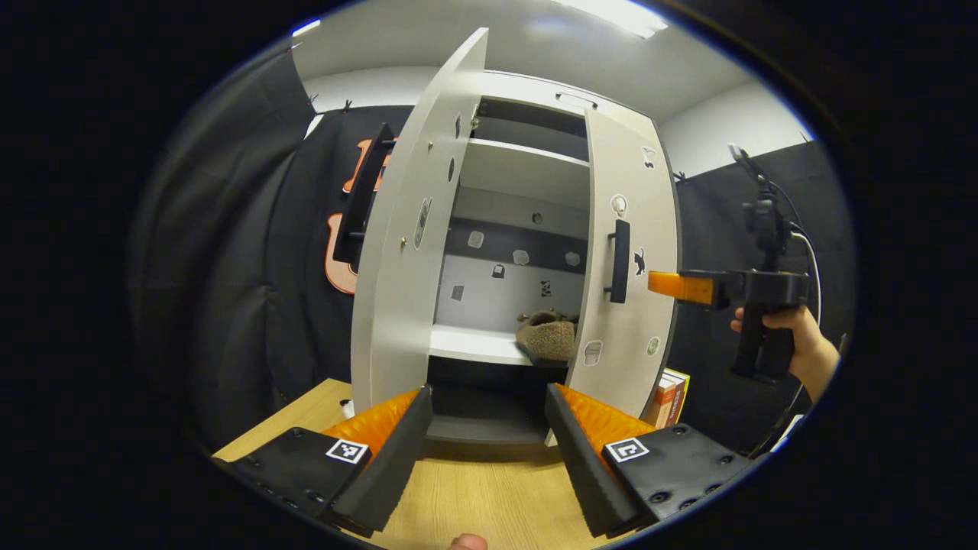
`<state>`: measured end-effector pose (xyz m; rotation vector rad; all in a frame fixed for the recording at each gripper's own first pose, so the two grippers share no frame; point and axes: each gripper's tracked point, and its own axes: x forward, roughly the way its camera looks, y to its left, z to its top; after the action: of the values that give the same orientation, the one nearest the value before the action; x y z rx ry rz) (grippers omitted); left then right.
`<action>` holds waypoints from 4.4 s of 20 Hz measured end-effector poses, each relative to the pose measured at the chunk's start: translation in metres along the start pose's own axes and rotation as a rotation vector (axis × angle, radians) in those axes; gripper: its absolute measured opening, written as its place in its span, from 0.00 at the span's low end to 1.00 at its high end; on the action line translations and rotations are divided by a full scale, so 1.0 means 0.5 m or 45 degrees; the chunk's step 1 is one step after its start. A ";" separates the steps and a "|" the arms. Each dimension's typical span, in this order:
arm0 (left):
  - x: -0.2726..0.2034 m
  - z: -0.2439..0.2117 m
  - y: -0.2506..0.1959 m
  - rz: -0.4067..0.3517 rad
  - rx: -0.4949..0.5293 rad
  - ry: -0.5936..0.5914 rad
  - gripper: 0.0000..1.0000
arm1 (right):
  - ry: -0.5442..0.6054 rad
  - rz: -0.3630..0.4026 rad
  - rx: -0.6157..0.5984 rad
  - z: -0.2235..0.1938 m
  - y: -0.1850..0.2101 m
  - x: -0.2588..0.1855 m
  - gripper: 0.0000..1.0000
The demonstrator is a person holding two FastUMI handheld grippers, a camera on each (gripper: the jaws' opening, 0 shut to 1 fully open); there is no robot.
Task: Grab one shoe with the right hand and put it into the shoe cabinet, grab the other shoe with the left hand and put it into the shoe cabinet; then close the right door with the right hand and the left door with the left hand.
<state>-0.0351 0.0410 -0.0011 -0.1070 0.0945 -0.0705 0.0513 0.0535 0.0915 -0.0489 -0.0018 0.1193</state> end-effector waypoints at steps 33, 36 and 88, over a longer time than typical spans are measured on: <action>0.088 0.250 0.256 0.362 0.200 -0.115 0.99 | 0.088 -0.176 0.083 -0.188 -0.043 -0.224 0.94; 0.111 0.236 0.193 0.282 0.177 -0.114 0.99 | 0.086 -0.188 0.098 -0.193 -0.053 -0.230 0.94; 0.445 0.174 -0.096 0.021 0.153 -0.020 0.96 | 0.116 -0.360 0.186 -0.199 -0.163 -0.291 0.94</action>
<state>0.1913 -0.0142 0.0704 0.0131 0.0748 -0.0589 -0.0828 -0.0496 -0.0036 0.0923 0.0906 -0.1660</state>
